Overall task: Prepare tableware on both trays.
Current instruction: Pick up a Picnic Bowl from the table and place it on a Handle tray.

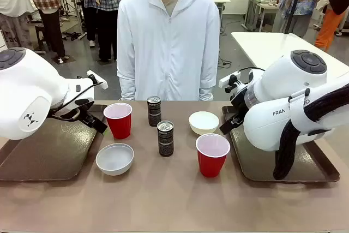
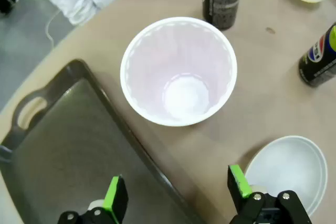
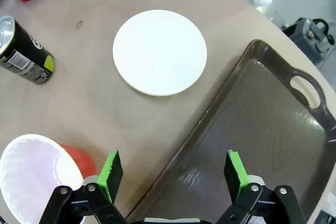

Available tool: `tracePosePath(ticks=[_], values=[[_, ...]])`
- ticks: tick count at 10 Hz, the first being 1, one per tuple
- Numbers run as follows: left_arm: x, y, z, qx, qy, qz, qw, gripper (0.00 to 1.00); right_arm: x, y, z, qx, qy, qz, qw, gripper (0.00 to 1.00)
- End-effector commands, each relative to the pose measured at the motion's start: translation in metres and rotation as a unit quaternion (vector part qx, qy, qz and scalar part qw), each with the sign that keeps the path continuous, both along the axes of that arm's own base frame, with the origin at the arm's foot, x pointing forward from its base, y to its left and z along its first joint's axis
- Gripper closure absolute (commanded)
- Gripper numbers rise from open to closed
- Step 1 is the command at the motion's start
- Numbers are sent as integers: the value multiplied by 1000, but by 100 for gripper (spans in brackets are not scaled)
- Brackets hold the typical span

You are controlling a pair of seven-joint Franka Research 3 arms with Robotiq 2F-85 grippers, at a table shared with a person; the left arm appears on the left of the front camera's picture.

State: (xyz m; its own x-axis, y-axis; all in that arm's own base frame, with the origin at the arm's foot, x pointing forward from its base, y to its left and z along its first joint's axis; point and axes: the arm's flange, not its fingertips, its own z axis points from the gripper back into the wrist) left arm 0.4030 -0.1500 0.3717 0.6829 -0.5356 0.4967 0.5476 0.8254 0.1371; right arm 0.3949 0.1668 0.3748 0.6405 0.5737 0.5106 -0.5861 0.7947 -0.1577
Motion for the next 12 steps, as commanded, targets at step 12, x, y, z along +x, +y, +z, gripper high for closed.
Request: tracePosePath(ticks=[12], values=[[0,0,0,0,0,0,1000,0,0,0,0,0,0,0,1000,0]])
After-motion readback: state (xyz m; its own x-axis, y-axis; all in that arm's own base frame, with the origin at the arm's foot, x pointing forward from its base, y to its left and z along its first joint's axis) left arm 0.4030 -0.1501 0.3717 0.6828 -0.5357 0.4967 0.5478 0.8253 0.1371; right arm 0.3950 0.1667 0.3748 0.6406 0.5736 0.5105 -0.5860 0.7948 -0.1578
